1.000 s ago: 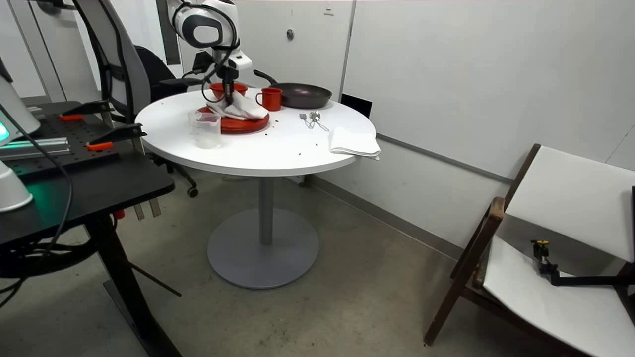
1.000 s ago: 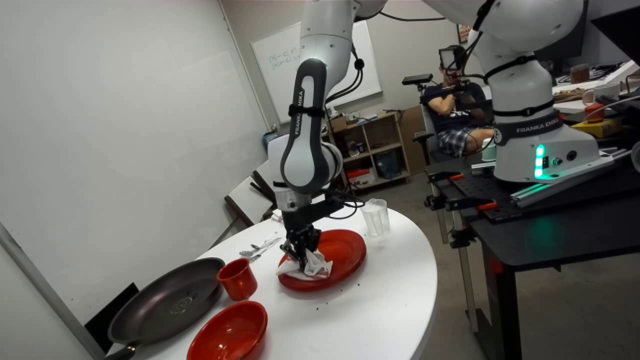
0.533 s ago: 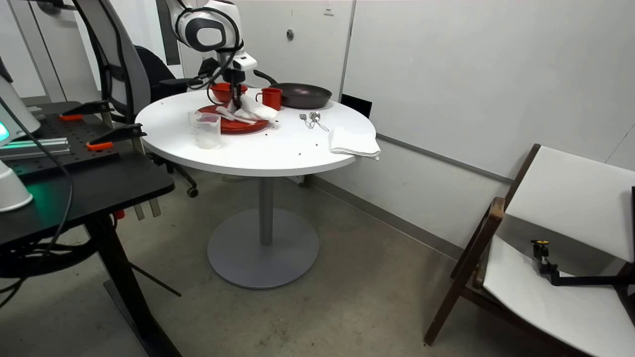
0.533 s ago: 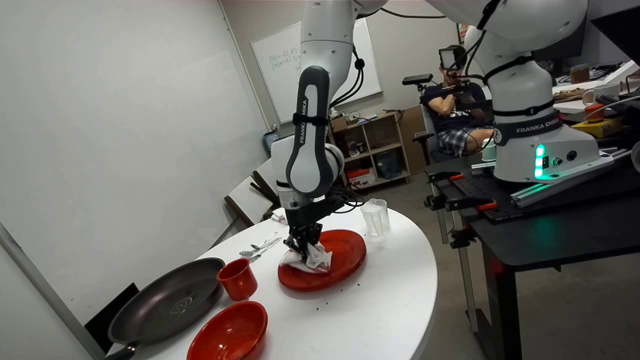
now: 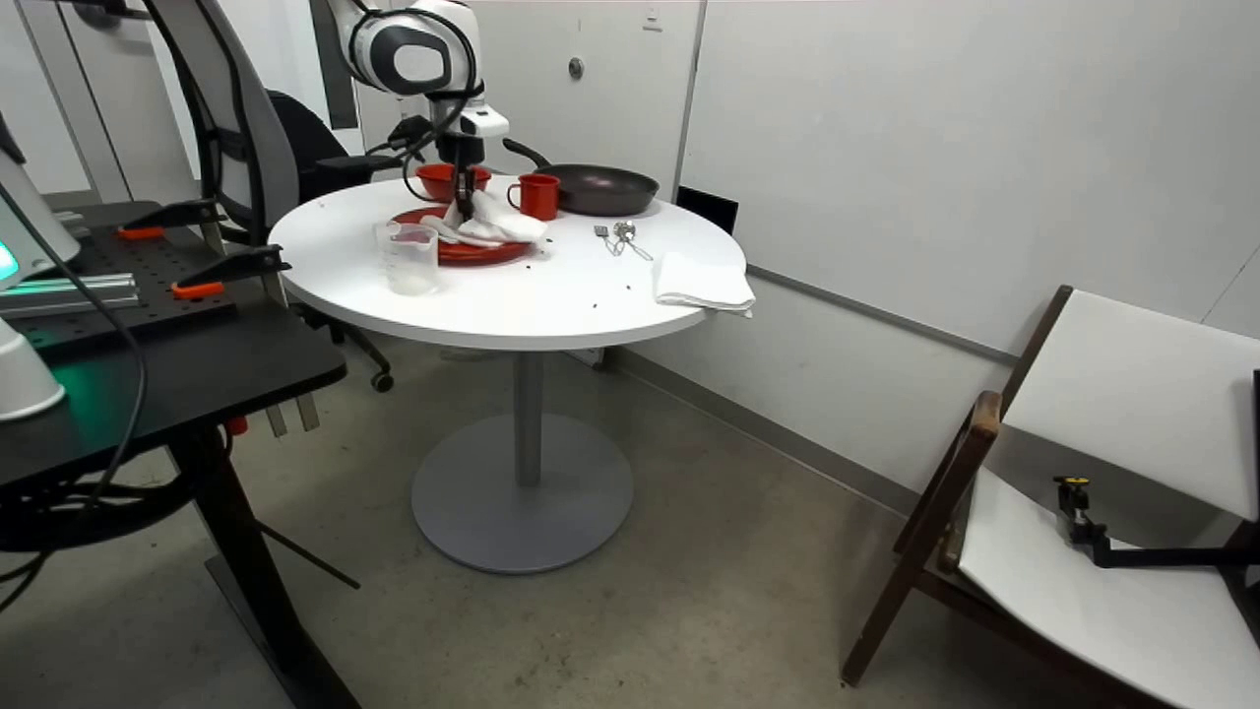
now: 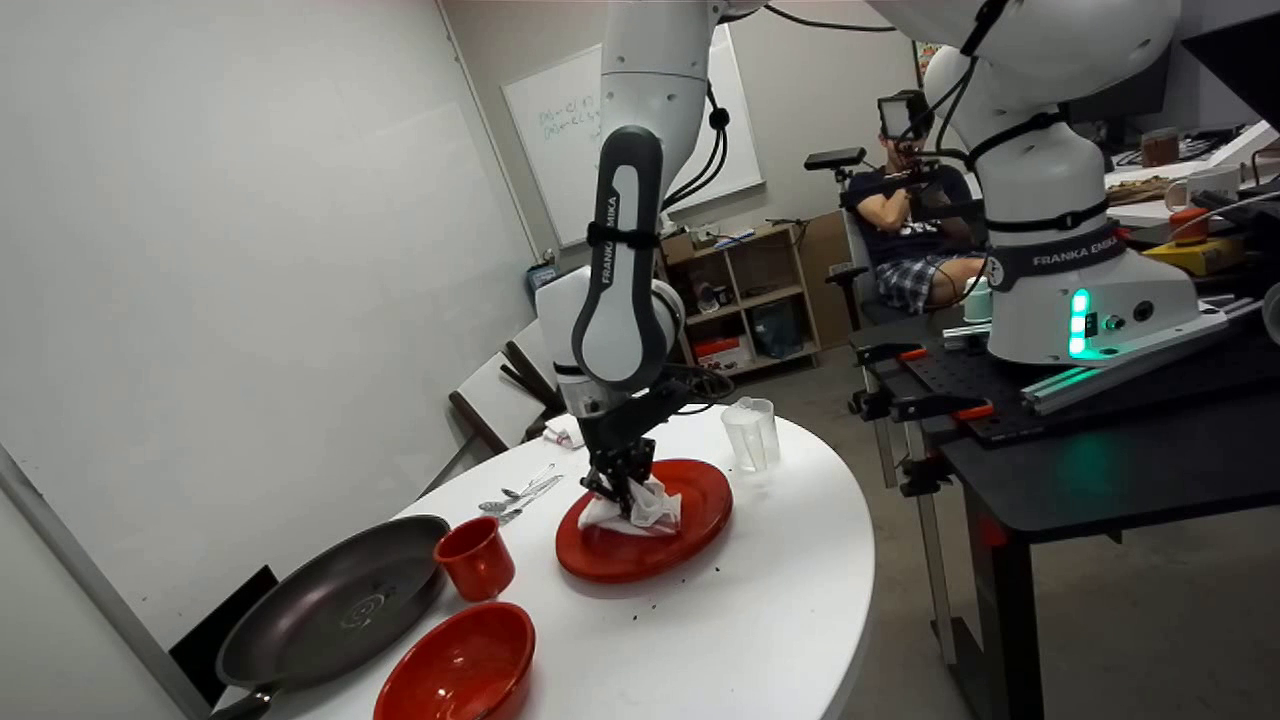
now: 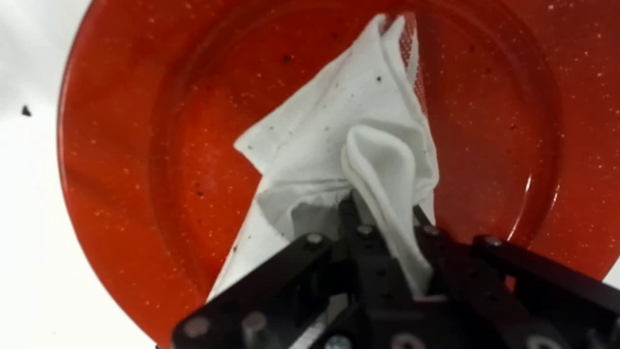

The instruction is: Use the tea towel to wipe the plate

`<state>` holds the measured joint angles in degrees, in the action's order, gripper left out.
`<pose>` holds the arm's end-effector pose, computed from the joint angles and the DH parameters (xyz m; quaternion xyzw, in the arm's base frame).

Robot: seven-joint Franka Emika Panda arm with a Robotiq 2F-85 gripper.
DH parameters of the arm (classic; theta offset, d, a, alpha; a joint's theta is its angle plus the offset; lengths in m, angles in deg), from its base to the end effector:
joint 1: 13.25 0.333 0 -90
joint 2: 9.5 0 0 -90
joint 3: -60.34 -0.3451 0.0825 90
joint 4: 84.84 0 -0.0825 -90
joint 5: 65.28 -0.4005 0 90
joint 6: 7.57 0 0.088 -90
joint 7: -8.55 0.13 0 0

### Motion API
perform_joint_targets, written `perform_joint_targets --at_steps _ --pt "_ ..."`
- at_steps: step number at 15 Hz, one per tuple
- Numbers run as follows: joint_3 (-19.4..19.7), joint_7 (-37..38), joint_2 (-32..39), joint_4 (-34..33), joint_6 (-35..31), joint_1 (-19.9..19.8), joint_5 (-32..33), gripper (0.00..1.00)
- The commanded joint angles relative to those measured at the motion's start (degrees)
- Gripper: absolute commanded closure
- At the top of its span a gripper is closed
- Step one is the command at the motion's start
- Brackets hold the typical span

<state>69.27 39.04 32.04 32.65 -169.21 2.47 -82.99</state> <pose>0.6033 0.0552 0.0720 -0.9451 0.3251 -0.0306 0.0123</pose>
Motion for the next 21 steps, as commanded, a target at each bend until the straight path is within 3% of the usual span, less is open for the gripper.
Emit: perform_joint_targets --at_steps 1,6,12,21 --pt "-1.01 0.48 -2.14 0.90 3.88 -0.58 2.15 0.96" --pt "-1.67 -0.72 -6.43 1.90 6.19 0.35 5.79 0.96" --pt "-7.40 -6.45 -13.64 4.22 12.30 -1.44 8.39 0.96" --pt "-16.54 -15.70 -17.75 9.00 18.48 -5.00 4.19 0.95"
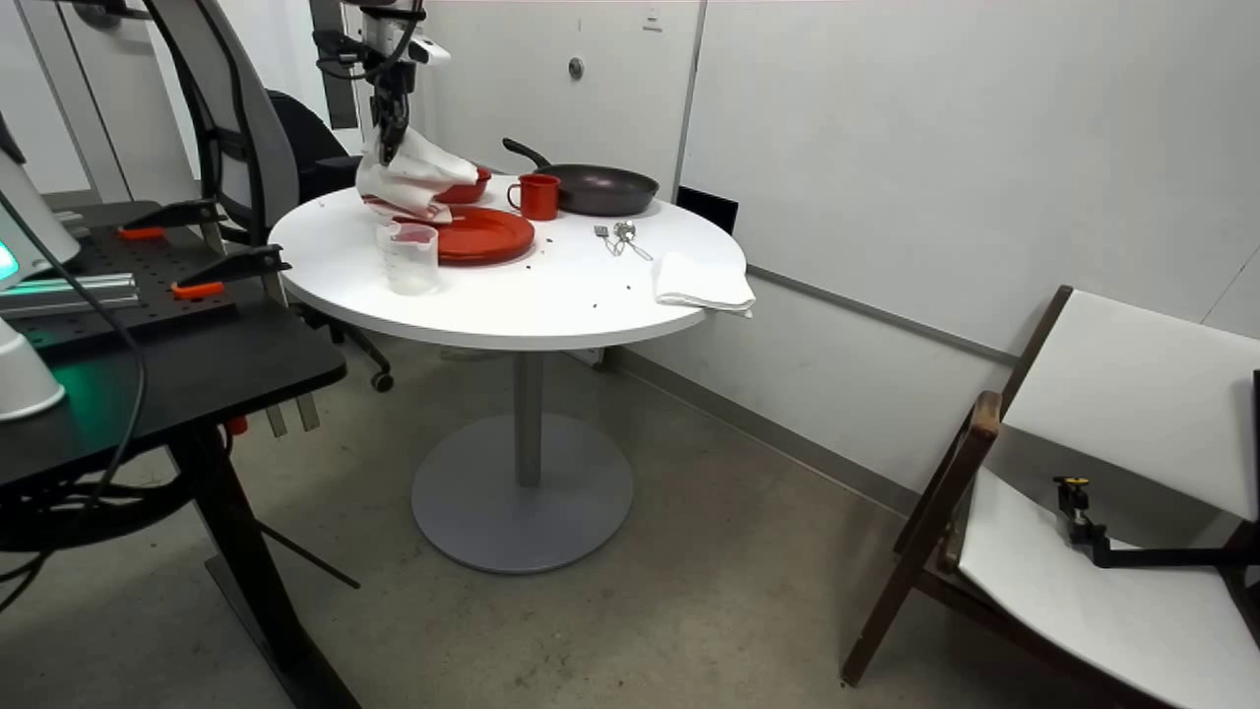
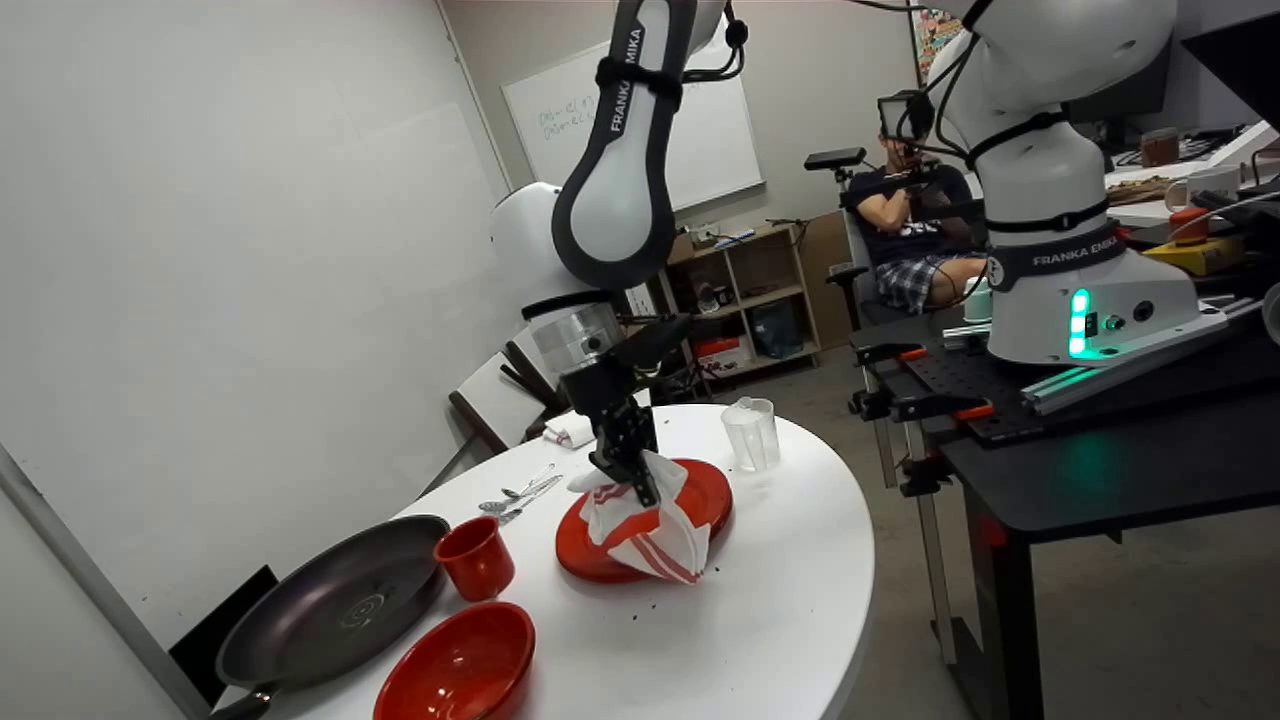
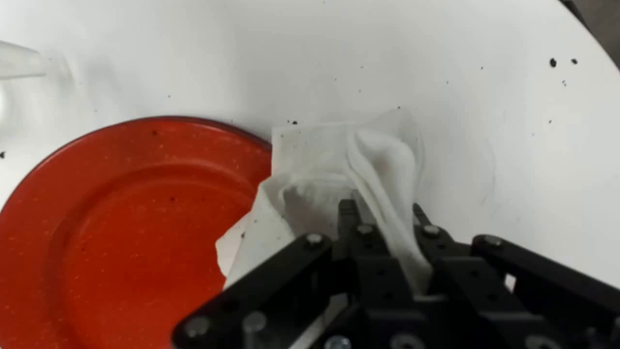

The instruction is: Use the tea towel to wipe the plate

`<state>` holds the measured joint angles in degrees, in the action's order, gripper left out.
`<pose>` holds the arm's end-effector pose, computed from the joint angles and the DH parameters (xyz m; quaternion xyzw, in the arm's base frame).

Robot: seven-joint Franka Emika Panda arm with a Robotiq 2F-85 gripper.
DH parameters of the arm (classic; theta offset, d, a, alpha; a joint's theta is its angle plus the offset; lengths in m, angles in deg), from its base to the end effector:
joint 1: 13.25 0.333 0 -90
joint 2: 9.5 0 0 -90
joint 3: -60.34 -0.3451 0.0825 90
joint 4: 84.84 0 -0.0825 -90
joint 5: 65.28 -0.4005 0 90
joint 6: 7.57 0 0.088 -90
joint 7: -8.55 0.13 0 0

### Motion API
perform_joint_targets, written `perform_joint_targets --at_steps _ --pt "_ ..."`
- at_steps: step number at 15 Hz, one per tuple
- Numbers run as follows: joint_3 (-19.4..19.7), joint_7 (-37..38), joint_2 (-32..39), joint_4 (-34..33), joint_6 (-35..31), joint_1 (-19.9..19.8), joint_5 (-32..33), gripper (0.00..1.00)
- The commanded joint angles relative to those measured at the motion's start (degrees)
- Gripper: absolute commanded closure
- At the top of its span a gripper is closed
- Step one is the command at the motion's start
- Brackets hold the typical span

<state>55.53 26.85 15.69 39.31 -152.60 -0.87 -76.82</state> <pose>0.5488 0.1715 0.1724 -0.9919 0.0973 0.0582 0.0574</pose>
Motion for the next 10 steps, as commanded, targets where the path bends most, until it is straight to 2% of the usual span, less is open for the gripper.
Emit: perform_joint_targets --at_steps 1,8,10 --pt "-3.36 -3.62 -0.58 2.53 1.96 -1.43 -2.05 0.95" --pt "-5.42 -3.76 6.28 0.09 2.84 1.19 -0.09 0.95" --pt "-4.82 -2.52 8.83 -1.60 1.57 3.01 1.46 0.95"
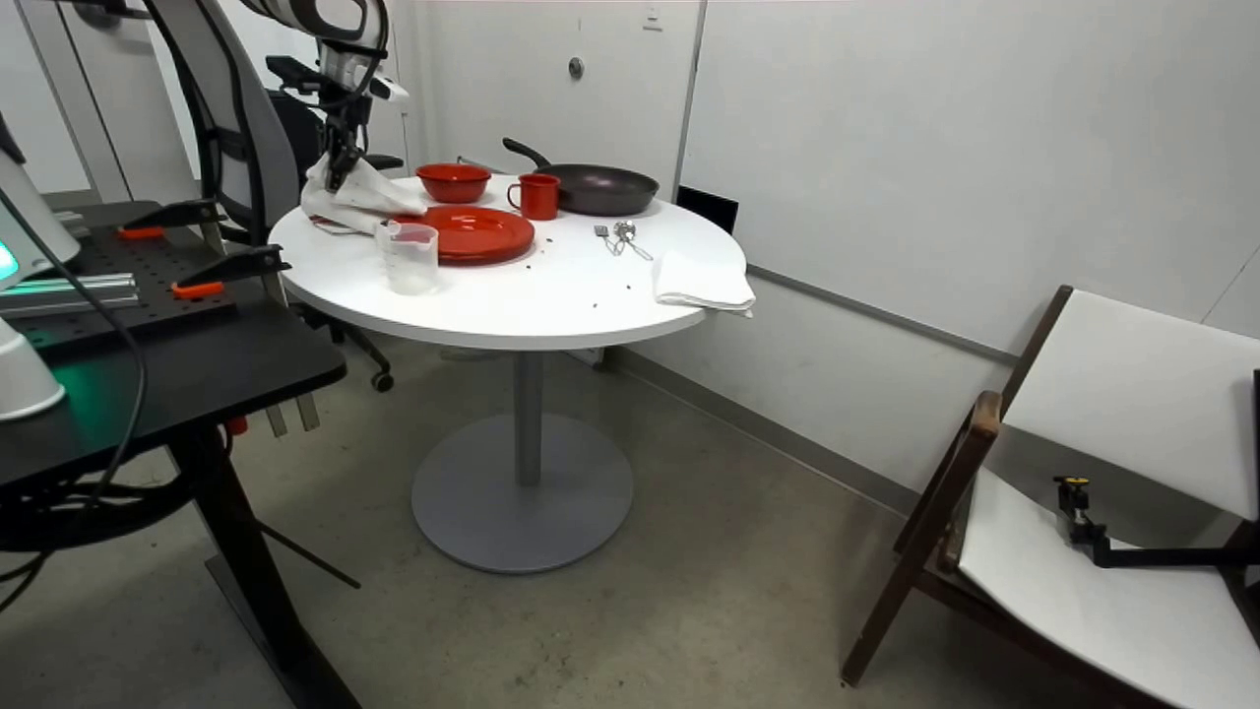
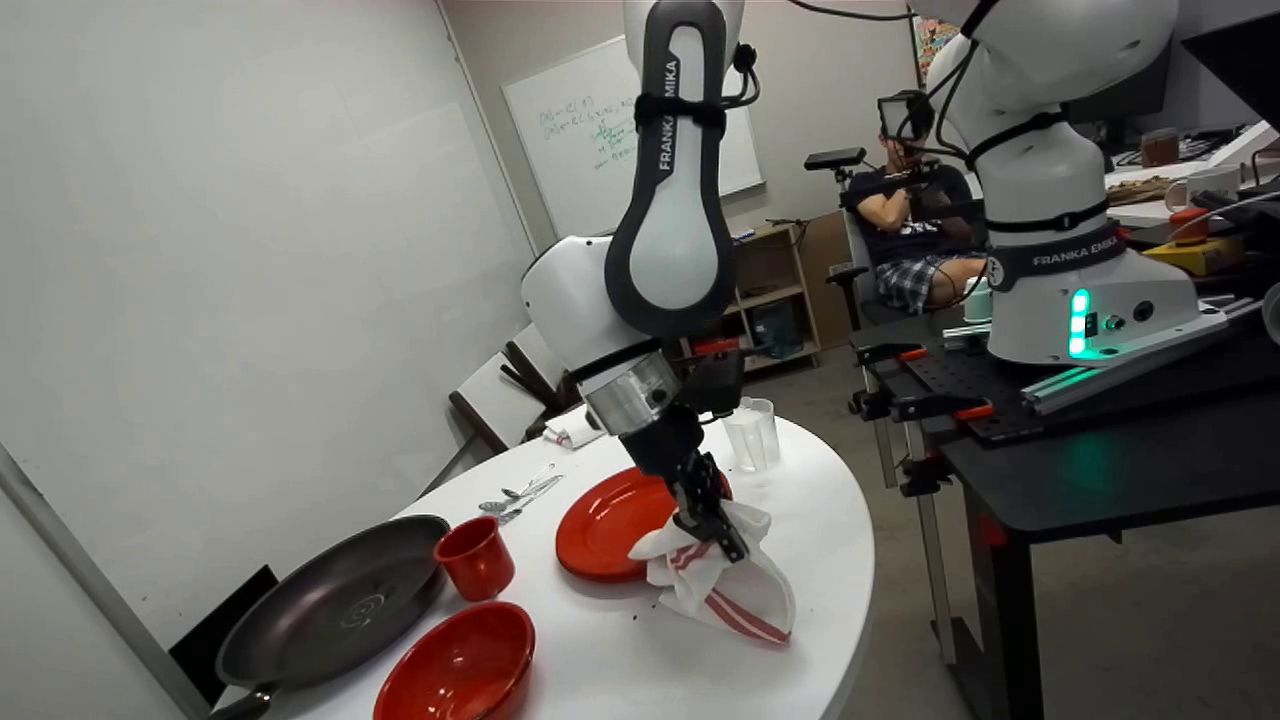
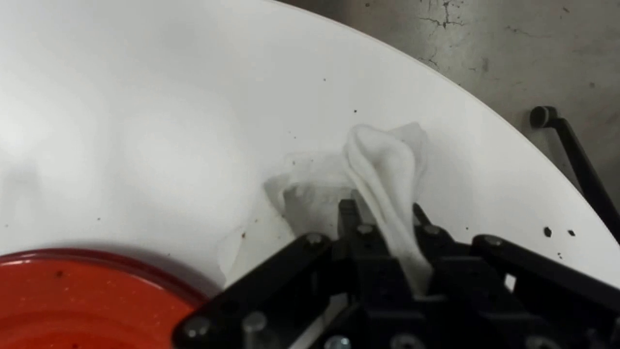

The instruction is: Use the tea towel to wipe the plate

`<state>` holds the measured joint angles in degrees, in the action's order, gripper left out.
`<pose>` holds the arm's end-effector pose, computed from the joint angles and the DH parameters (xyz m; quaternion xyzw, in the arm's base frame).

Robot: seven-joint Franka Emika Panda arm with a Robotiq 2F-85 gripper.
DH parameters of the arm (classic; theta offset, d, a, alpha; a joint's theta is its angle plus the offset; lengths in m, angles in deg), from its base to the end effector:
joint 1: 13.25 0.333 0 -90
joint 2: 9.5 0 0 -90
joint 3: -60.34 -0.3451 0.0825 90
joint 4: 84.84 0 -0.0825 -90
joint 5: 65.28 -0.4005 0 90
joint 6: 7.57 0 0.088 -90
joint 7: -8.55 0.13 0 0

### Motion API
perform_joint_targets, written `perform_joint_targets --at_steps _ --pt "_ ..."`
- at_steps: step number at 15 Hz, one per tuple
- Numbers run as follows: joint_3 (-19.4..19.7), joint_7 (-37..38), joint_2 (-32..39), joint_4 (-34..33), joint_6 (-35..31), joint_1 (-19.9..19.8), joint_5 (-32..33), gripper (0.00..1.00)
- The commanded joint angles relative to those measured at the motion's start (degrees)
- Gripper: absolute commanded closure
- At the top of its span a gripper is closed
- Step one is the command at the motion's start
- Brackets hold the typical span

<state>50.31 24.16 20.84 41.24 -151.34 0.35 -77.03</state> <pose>0.4922 0.2239 0.1136 -0.9890 0.0263 0.1349 0.0540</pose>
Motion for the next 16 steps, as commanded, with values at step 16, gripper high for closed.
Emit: perform_joint_targets --at_steps 16 --pt "2.56 0.26 17.04 -19.02 -6.84 6.07 5.33 0.96"
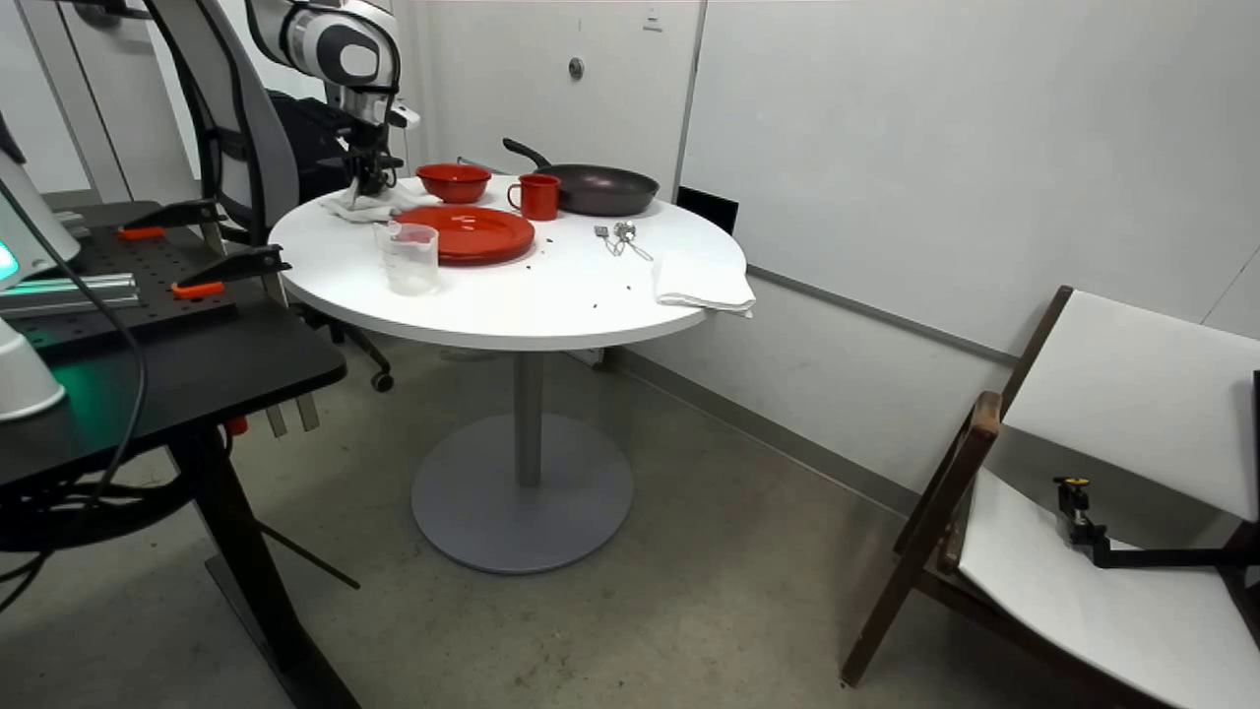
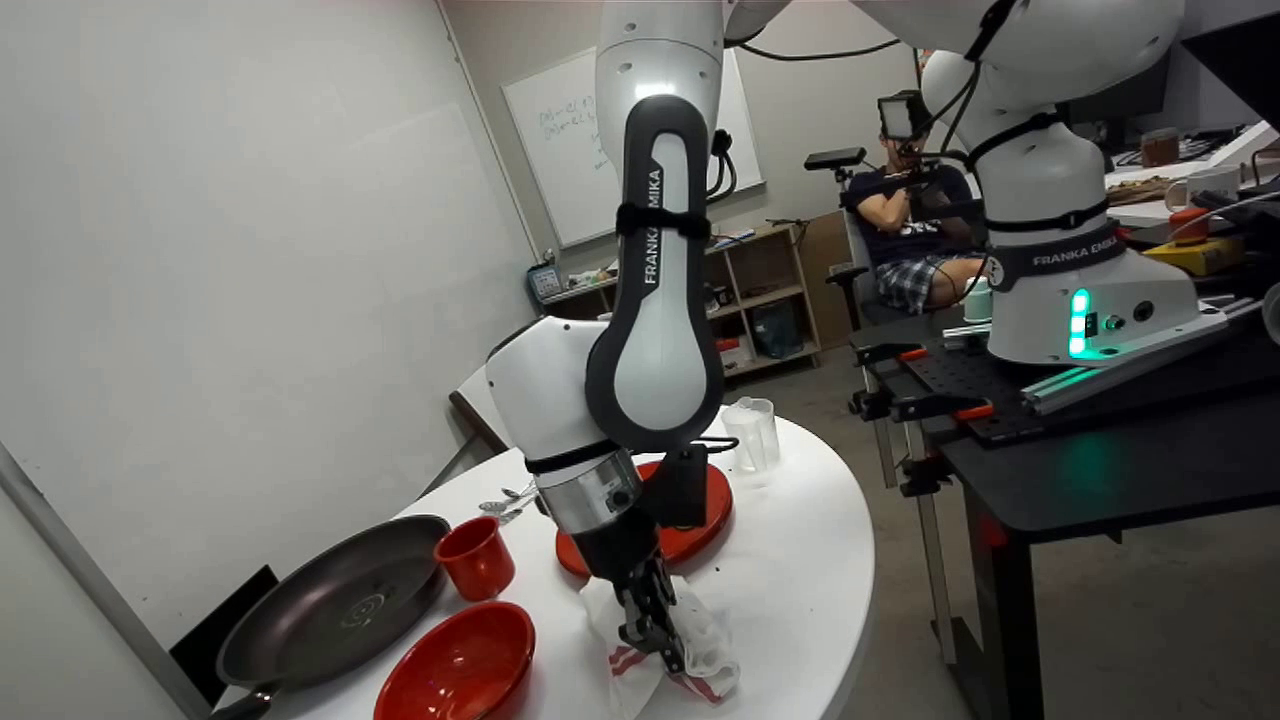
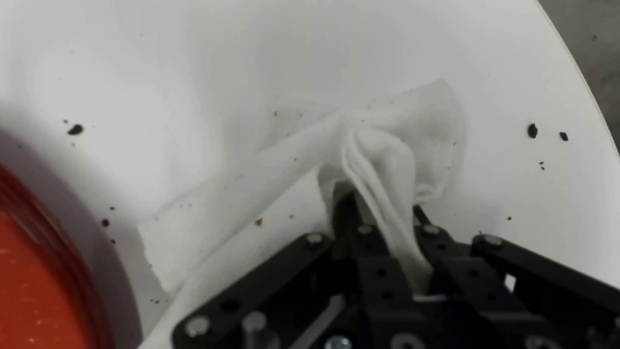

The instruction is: Use the tea towel to wipe the plate

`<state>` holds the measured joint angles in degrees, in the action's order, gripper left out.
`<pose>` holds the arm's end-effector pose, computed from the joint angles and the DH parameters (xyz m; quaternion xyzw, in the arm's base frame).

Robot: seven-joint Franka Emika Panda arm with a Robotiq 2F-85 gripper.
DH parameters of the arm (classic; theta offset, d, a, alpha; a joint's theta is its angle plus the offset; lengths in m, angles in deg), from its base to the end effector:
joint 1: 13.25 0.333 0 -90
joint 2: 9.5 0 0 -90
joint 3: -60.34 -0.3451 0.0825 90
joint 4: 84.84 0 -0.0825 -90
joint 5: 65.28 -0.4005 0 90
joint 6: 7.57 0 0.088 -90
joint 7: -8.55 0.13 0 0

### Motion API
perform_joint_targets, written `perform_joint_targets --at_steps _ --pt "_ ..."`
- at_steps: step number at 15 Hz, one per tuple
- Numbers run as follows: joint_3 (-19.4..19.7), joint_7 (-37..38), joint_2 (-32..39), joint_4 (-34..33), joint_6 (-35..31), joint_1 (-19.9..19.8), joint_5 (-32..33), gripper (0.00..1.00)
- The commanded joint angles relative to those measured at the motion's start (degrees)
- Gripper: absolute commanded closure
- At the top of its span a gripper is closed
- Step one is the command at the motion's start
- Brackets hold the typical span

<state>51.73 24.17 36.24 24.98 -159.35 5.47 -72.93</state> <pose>0.5570 0.2876 0.0536 -0.9957 -0.0213 0.0599 0.0667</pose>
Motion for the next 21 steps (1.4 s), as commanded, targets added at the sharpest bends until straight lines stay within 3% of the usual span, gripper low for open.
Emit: perform_joint_targets --at_steps 1,2,4,13,18,21 --pt "1.06 0.12 1.21 -2.75 2.12 0.87 1.28 0.96" --pt "0.95 -0.14 0.96 -2.68 2.71 0.77 1.37 0.96" --pt "1.06 -0.13 0.46 -2.41 4.12 0.81 1.69 0.63" --pt "-0.29 -1.18 -7.07 2.19 13.52 0.09 2.32 0.01" --pt "-0.64 -2.68 -15.93 7.56 15.53 -0.40 2.72 0.00" --pt "1.97 -0.47 -21.96 13.47 12.57 -0.19 5.22 0.00"
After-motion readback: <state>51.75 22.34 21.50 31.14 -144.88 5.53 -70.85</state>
